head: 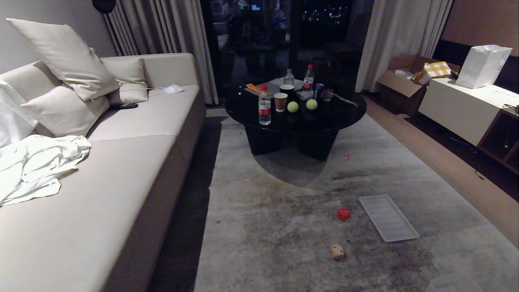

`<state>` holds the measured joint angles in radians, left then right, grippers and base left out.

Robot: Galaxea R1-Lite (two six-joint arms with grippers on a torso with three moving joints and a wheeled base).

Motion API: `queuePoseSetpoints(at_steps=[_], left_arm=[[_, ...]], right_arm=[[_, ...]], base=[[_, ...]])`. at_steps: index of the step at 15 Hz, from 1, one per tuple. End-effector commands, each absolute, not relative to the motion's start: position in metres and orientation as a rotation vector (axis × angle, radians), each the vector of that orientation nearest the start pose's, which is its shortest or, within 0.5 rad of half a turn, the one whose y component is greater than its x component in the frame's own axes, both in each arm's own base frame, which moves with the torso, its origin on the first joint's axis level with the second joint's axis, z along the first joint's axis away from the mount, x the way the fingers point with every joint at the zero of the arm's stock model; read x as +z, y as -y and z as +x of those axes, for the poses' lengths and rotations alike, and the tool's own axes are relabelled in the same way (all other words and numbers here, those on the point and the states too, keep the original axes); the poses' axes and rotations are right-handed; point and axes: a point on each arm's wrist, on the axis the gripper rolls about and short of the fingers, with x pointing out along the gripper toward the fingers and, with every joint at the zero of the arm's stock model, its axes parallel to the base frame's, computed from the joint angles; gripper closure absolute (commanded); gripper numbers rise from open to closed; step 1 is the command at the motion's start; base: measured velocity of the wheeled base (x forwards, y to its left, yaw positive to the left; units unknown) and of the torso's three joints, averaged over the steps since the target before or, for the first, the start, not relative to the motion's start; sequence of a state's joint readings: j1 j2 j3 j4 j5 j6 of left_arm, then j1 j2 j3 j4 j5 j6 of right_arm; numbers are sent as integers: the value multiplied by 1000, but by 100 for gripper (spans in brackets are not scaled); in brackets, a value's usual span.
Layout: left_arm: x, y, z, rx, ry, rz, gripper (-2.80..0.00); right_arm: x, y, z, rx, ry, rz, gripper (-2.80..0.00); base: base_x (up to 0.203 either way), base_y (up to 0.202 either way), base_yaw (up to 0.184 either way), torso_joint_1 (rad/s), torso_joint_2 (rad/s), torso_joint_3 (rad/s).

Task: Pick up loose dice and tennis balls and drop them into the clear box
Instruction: Find toys out of the box

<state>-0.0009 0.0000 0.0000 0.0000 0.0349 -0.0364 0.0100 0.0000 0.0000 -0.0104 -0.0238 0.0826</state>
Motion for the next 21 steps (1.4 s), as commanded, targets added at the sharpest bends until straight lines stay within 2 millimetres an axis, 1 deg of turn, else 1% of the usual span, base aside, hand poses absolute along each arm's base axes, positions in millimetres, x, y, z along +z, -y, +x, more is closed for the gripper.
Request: queuePoseSetpoints(at_steps=[1, 21], left_arm=[[75, -1, -23, 34, -2, -37, 0], [75, -1, -23, 34, -2, -37, 0]], right_arm=[[76, 1, -23, -12, 8, 83, 0], [76, 1, -22, -12, 7, 83, 0]], base=[[0, 0, 0, 0, 0, 0], [0, 0, 0, 0, 0, 0]])
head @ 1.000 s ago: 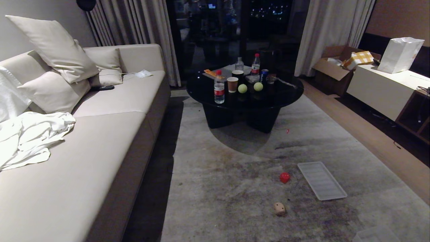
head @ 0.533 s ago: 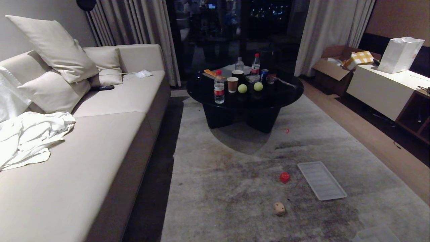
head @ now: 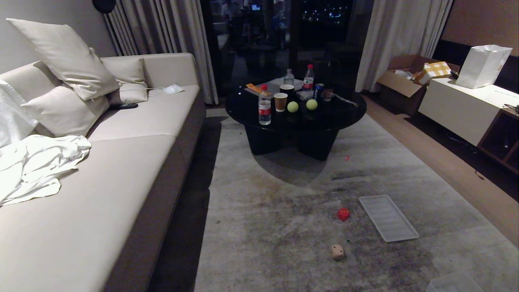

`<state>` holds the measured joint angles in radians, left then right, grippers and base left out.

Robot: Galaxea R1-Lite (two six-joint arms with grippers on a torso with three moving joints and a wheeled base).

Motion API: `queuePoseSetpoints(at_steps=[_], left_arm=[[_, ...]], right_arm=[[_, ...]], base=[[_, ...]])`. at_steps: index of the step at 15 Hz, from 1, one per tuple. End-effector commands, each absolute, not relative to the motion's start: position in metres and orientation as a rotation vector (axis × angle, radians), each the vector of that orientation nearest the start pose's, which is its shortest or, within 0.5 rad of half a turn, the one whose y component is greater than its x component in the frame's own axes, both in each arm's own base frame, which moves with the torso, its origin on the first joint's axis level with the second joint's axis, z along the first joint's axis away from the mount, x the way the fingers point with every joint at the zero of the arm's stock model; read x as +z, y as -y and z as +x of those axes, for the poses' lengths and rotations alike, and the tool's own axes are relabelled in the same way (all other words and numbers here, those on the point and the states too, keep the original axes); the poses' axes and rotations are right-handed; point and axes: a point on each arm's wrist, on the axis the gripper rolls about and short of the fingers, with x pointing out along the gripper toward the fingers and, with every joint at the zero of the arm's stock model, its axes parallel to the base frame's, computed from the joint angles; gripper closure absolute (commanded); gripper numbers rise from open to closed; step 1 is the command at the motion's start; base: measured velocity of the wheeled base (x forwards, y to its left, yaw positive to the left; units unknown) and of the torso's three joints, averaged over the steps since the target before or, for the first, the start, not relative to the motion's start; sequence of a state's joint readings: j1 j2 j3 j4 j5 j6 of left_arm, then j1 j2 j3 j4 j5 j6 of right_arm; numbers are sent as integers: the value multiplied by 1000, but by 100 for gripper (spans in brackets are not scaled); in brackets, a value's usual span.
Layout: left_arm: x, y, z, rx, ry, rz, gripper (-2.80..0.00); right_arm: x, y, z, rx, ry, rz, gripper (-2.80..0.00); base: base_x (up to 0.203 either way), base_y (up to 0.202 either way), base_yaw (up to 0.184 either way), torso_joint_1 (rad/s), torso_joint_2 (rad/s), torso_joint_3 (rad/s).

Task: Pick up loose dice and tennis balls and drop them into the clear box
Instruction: Find toys out of the box

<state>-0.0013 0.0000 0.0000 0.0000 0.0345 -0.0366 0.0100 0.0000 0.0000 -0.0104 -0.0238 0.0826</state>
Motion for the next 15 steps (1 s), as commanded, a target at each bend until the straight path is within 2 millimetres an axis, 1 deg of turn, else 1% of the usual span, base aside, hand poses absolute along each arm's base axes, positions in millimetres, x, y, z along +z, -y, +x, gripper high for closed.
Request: queuePoseSetpoints(at_steps=[1, 15], left_arm=[[75, -1, -23, 34, -2, -37, 0], [75, -1, -23, 35, -2, -37, 0]], right_arm=[[76, 1, -23, -13, 8, 83, 0], [76, 1, -23, -15, 8, 83, 0]], base=[[0, 0, 0, 0, 0, 0], [0, 0, 0, 0, 0, 0]])
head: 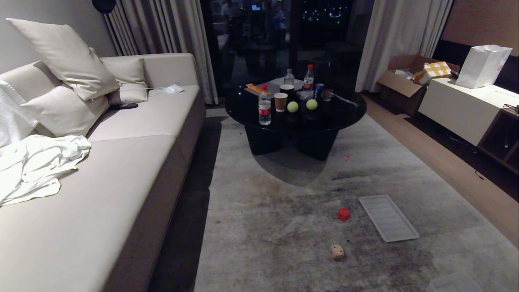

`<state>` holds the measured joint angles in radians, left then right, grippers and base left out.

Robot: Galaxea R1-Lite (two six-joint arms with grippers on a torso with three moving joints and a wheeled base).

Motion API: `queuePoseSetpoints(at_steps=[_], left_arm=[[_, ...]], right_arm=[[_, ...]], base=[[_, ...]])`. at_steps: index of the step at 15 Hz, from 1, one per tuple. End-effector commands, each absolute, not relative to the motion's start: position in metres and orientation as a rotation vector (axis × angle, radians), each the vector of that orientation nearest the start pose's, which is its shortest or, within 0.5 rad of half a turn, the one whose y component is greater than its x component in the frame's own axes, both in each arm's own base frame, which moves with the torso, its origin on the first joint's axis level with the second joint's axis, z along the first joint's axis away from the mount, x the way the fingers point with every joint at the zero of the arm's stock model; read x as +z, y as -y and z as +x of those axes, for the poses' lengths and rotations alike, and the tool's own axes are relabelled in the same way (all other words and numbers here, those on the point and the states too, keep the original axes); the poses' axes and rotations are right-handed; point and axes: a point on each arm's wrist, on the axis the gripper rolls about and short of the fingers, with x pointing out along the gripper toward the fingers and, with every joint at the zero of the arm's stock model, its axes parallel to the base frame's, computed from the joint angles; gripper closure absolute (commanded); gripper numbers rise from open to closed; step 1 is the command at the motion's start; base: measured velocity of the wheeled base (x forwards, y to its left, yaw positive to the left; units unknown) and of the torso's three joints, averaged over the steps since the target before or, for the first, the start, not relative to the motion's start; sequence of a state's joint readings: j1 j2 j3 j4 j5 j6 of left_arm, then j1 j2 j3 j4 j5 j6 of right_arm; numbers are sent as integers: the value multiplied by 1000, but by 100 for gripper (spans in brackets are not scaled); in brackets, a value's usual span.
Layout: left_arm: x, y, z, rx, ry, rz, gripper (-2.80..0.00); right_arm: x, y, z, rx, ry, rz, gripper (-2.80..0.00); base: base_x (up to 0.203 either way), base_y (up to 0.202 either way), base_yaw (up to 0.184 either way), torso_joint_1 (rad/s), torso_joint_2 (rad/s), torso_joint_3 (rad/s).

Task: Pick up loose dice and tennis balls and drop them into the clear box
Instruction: Find toys out of the box

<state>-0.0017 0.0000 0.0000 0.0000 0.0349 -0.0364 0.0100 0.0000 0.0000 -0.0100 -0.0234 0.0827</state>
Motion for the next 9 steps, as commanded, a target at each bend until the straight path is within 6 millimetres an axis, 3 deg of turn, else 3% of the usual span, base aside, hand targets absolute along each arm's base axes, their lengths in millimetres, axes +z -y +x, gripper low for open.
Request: queuePoseSetpoints(at_steps=[1, 9], left_arm=[[75, -1, -23, 34, -2, -37, 0], [75, -1, -23, 34, -2, -37, 0]], right_arm=[[76, 1, -23, -13, 8, 83, 0], [76, 1, -22, -14, 7, 83, 0]], base=[[0, 0, 0, 0, 0, 0], [0, 0, 0, 0, 0, 0]])
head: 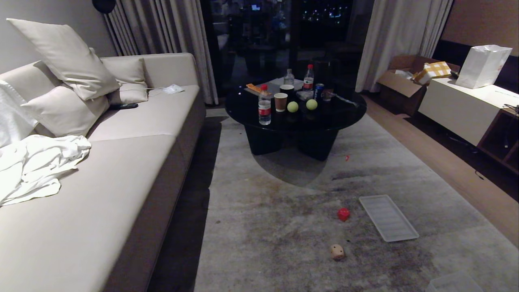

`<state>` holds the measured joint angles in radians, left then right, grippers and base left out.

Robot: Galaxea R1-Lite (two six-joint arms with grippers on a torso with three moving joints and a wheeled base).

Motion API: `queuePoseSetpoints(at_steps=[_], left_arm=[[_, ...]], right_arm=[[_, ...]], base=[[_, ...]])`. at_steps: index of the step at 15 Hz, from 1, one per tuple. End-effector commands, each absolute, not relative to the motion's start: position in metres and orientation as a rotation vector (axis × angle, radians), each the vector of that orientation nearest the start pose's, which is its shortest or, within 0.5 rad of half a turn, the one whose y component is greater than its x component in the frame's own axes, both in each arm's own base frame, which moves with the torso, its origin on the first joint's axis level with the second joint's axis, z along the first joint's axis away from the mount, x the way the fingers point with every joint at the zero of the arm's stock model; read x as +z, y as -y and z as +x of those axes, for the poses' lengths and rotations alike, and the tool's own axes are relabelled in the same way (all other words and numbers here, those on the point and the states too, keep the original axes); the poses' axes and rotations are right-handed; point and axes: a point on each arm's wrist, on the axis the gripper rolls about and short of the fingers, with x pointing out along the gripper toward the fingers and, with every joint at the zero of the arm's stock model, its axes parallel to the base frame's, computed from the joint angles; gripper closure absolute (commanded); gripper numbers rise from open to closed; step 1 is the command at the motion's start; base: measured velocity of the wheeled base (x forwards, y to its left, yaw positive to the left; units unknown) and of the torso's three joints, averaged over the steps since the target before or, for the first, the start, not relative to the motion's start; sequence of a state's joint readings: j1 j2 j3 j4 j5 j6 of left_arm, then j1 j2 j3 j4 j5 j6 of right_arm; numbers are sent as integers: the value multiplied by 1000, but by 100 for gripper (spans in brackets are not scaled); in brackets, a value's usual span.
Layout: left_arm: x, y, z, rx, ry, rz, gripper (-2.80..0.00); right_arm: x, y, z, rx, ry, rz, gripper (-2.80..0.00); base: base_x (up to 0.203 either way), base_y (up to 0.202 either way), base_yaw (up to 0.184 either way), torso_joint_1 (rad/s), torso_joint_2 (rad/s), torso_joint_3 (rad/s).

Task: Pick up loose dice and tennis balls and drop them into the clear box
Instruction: Find toys out of the box

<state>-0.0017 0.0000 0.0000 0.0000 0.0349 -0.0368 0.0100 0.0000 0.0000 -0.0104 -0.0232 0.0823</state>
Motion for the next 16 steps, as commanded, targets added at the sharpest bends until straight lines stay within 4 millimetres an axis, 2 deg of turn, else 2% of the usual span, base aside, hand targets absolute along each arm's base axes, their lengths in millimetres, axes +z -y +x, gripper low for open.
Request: queuePoseSetpoints(at_steps=[1, 16], left_arm=[[75, -1, -23, 34, -2, -37, 0], [75, -1, -23, 34, -2, -37, 0]], right_arm=[[76, 1, -23, -12, 8, 83, 0], [76, 1, -23, -13, 8, 83, 0]], base=[[0, 0, 0, 0, 0, 0], [0, 0, 0, 0, 0, 0]])
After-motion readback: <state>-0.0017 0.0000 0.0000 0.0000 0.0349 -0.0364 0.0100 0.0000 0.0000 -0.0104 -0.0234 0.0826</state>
